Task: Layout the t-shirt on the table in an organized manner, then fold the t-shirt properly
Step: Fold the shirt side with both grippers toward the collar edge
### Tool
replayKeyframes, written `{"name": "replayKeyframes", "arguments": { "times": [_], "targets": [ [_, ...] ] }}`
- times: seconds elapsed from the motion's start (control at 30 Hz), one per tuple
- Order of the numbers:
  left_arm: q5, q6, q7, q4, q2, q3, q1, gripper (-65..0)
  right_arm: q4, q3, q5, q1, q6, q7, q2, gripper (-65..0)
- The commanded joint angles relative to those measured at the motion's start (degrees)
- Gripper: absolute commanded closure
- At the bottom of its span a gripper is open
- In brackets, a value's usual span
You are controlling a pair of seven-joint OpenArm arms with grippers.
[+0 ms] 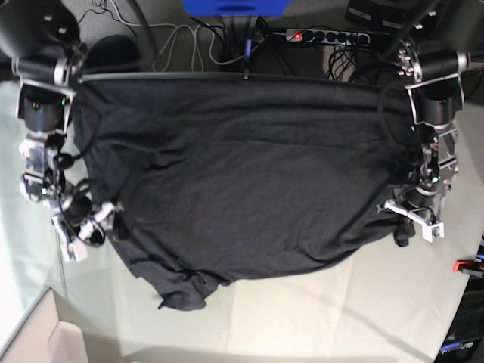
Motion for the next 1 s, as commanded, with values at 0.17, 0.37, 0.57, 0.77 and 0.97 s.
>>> {"name": "replayKeyframes", "arguments": {
  "times": [0.17,0.37,0.57,0.77,0.97],
  "targets": [
    [-0.07,0.32,-0.38,0.64,-1.06,-0.17,-1.11,0.0,-10.87,0.12,1.04,6.76,-4.34,1.68,2.40,-41.0],
    [-0.07,0.32,-0.38,0.64,-1.15,-0.17,-1.11,0.0,-13.60,-0.15,0.95,7.11,-4.60,5.55,2.23,-41.0],
    [-0.07,0.32,-0.38,0.64,-1.06,-0.17,-1.11,0.0,-14.03,-0.15,0.86,6.93,-4.60,5.55,2.14,-33.3],
    [-0.15,0.06,-0.38,1.17,-0.80,-0.26,-1.11,0.0,-14.03,-0.15,0.86,6.93,-4.60,5.37,2.14,0.0],
    [-0.24,-0.12,-0.38,3.01,-0.80,-0.35,-1.11,0.0,-13.24,0.29,1.30,7.02,-3.90,5.55,3.72,0.0]
  ]
}}
